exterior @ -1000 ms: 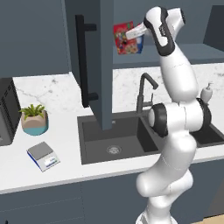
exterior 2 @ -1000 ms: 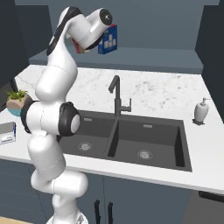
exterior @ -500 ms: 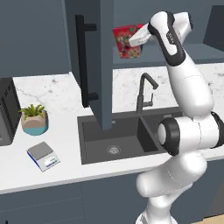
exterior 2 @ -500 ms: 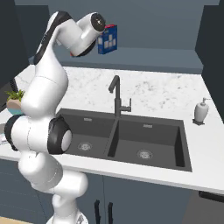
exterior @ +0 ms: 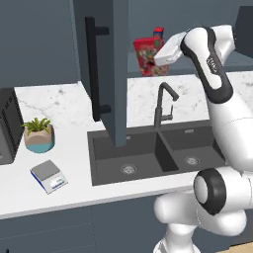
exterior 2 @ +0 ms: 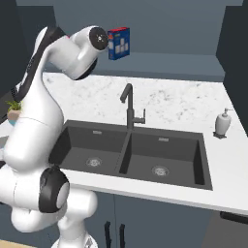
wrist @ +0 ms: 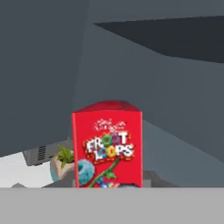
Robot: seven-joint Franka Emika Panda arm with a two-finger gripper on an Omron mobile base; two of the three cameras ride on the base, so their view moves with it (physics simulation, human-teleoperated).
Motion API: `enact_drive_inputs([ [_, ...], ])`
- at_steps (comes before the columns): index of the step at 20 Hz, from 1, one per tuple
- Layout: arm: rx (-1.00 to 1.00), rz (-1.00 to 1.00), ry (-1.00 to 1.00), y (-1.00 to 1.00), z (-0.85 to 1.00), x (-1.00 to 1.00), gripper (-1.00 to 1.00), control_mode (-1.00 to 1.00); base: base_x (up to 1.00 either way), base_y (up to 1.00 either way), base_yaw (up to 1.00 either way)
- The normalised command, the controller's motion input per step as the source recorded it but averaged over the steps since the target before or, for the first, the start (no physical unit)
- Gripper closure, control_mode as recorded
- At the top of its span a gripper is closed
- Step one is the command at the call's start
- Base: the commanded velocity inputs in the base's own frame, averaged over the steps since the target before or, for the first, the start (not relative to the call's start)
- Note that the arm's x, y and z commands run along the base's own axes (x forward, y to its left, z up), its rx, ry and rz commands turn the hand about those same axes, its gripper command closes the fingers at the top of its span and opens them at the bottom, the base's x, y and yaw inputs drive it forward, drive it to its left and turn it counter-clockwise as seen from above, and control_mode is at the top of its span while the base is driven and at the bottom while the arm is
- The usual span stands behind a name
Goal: Pick the cereal and place it on the digital scale for weighing, and close the cabinet.
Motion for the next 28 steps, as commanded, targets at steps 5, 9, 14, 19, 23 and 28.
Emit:
enact_drive_inputs([
  [5,0.04,0.0,0.0,-0.01,-0.14,-1.0,1.0,-1.0,0.0,0.0,0.0],
  [9,0.06,0.0,0.0,-0.06,-0.22,-1.0,1.0,-1.0,0.0,0.0,0.0],
  [14,0.02,0.1,0.1,-0.42,-0.69,-0.86,1.0,-1.0,0.0,0.0,0.0],
  [19,0.15,0.3,0.14,-0.14,-0.99,-0.31,1.0,-1.0,0.0,0.0,0.0],
  [23,0.34,0.31,0.08,0.0,-1.0,0.24,1.0,-1.0,0.0,0.0,0.0],
  [28,0.34,0.33,0.05,0.2,-0.98,0.94,1.0,-1.0,0.0,0.0,0.0],
])
